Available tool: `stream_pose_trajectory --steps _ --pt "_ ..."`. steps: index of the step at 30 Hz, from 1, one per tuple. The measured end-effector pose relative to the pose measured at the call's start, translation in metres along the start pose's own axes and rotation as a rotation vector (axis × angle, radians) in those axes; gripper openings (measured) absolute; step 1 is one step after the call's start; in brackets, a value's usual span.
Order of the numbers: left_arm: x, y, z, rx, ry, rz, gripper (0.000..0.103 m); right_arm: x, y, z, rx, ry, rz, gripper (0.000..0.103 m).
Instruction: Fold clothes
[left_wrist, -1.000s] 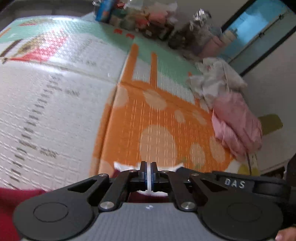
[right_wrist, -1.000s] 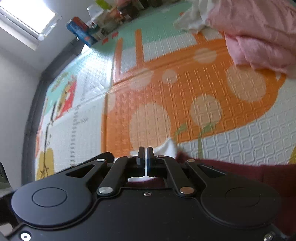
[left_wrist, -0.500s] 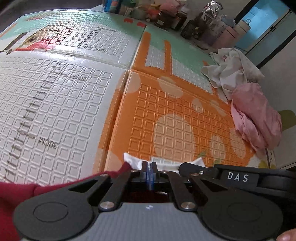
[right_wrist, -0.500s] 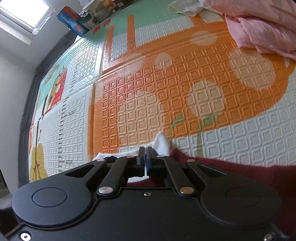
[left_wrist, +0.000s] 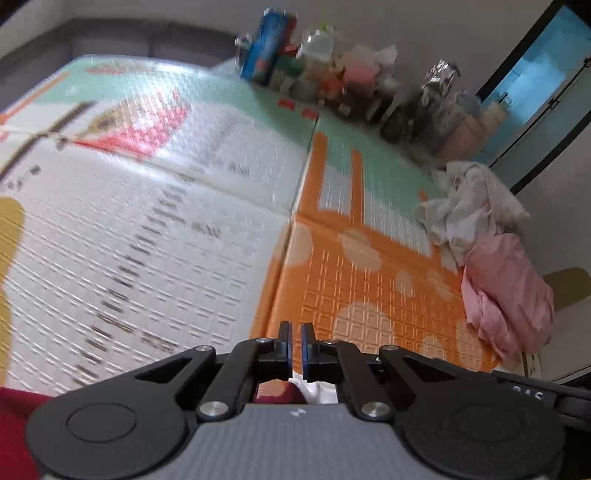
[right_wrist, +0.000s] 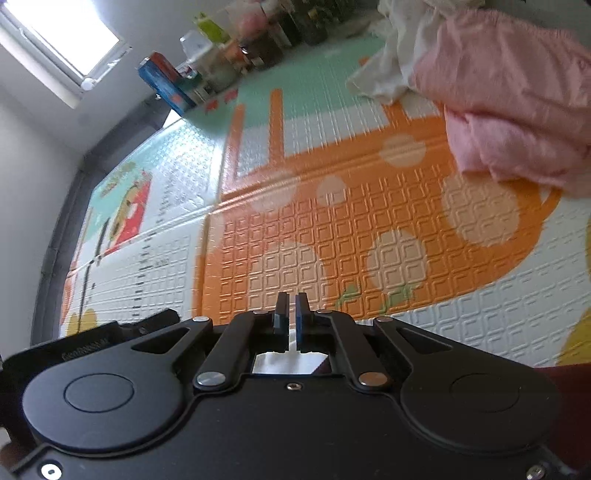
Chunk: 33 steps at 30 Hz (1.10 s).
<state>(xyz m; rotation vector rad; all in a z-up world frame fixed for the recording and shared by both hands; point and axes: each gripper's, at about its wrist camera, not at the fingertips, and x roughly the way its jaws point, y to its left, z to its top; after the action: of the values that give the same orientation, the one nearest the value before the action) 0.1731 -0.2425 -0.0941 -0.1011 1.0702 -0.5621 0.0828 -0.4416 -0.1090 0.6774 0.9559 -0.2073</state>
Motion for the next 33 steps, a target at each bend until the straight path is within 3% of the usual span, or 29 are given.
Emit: stream_pose_trajectory --steps 5,15,23,33 --pt "-0.031 0.005 -0.013 0.051 -0.037 0.027 0.007 -0.027 0.007 -0.012 -0.050 -0.015 0.010 0.003" --pt "-0.062 0.027 -0.065 0.079 -0.013 0.081 0.007 -0.050 0.028 -0.073 -0.126 0.033 0.041 0.005" --pt "-0.059 0.069 -0.086 0.008 0.017 0.139 0.007 -0.039 0.041 -0.123 -0.166 0.114 0.058 0.006" --pt "-0.064 0.135 -0.088 -0.113 0.005 0.202 0.007 -0.013 0.110 -0.143 -0.255 0.153 0.105 0.006"
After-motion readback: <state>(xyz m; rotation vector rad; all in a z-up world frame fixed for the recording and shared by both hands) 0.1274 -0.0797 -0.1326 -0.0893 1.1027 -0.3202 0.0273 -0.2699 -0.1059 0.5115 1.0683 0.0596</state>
